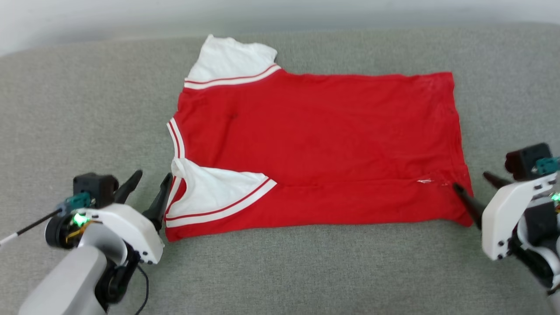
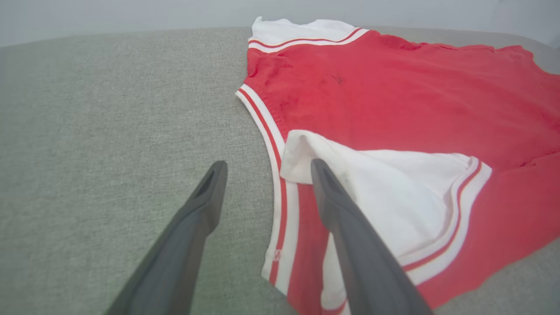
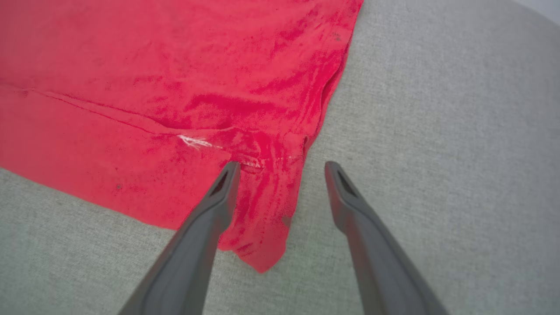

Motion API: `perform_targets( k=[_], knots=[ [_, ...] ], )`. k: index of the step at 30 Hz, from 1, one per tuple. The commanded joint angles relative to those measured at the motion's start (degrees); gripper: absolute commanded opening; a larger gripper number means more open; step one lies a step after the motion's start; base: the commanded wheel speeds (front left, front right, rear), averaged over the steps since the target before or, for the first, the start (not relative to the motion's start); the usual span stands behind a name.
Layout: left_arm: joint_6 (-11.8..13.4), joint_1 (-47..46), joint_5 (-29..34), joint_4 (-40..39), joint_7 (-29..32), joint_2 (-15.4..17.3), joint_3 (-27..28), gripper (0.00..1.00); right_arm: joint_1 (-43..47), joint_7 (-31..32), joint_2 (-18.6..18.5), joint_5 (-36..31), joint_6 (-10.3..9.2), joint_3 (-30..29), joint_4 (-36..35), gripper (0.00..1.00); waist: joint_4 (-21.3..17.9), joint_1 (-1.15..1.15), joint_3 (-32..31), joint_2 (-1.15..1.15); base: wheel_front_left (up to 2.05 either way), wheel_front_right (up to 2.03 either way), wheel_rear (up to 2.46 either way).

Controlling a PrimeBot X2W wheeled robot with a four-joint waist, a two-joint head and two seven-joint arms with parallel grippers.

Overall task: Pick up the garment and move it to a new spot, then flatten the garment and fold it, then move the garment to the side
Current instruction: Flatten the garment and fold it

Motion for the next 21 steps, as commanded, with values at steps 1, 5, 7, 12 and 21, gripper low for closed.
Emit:
perform_targets(
  k=[1, 5, 7, 12, 21],
  knots=[
    [0.67, 1.44, -0.65, -0.56, 0.27, -0.21, 0.41, 1.0, 1.16, 0.64, 1.09, -0.59, -0.02, -0.51, -0.52, 1.0, 0.2, 0.0, -1.54, 0.0, 0.0, 0.0, 0.0],
    [4.53, 5.87, -2.66, -4.46, 1.89, 0.72, 1.46, 1.0, 4.46, 4.44, 4.37, -3.17, -0.02, -4.53, -2.75, 1.0, 0.1, 0.0, -3.19, 0.0, 0.0, 0.0, 0.0],
    [9.55, 10.27, -3.47, -10.35, 5.77, 2.22, 1.01, 1.0, 7.93, 7.98, 8.49, -7.0, -0.02, -9.1, -5.8, 1.0, 0.12, 0.0, -3.81, 0.0, 0.0, 0.0, 0.0],
    [14.09, 14.25, -4.77, -18.92, 10.42, 3.67, 0.38, 1.0, 11.34, 10.64, 13.88, -10.76, -0.02, -14.17, -10.14, 1.0, 0.12, 0.0, -3.36, 0.0, 0.0, 0.0, 0.0],
    [17.2, 14.03, -5.8, -22.86, 14.1, 4.41, 0.68, 1.0, 13.06, 12.38, 19.13, -13.31, -0.02, -17.26, -17.16, 1.0, -0.78, 0.0, 0.0, 0.0, 0.0, 0.0, 0.0]
  ],
)
